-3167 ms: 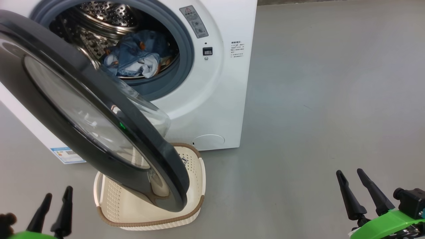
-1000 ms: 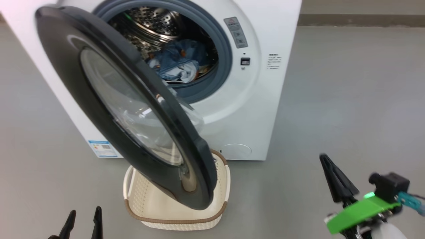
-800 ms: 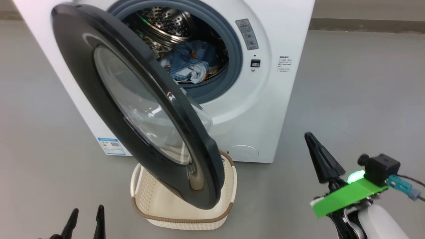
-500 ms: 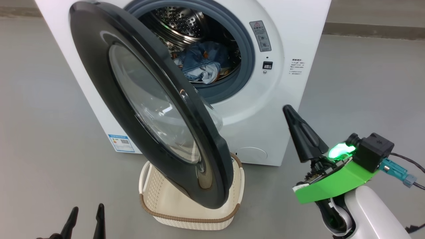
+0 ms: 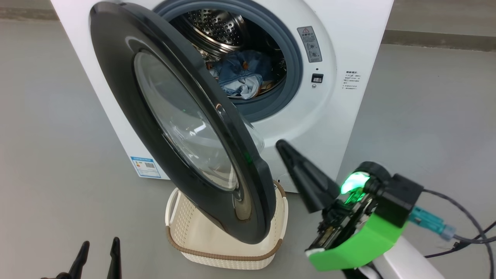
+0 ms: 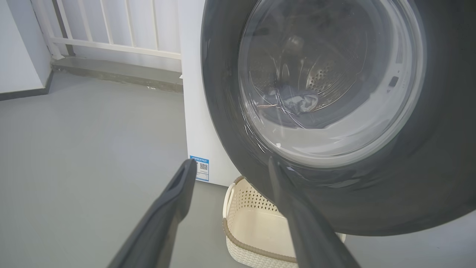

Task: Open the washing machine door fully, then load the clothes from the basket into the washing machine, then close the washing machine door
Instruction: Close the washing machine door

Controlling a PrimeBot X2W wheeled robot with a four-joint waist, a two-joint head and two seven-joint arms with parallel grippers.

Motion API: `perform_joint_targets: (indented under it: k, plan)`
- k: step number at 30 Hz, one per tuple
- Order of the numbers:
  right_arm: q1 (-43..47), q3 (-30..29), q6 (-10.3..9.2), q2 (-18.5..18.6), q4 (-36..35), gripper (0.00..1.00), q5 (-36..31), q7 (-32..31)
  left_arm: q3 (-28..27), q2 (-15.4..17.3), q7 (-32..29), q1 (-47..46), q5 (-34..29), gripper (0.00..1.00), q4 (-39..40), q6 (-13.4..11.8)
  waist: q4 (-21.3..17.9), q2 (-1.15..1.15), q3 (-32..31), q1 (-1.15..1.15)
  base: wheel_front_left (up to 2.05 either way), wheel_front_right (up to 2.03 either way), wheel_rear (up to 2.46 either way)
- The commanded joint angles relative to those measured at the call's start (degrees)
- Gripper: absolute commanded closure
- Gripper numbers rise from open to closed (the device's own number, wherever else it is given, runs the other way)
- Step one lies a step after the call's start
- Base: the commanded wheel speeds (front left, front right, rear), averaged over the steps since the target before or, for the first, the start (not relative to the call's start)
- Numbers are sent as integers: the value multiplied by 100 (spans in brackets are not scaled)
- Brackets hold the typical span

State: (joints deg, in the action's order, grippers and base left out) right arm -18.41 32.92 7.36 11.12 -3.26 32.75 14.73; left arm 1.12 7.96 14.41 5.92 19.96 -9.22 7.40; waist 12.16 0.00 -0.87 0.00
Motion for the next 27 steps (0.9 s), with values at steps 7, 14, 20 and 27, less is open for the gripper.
perform_joint_targets:
  k: [7,14,20,27]
  plan:
    - [-18,722,13,-59,84,100,154,27,-256,70,59,-106,-29,0,179,9,-16,0,22,0,0,0,0]
    - [-3,1388,13,-104,588,100,448,27,-246,54,59,-146,-43,0,181,9,15,0,71,0,0,0,0]
    - [9,1751,13,-66,1056,100,677,27,-249,42,59,-186,-49,0,165,9,50,0,128,0,0,0,0]
    - [25,1877,13,-23,1763,100,912,27,-227,18,59,-224,-45,0,135,9,84,0,193,0,0,0,0]
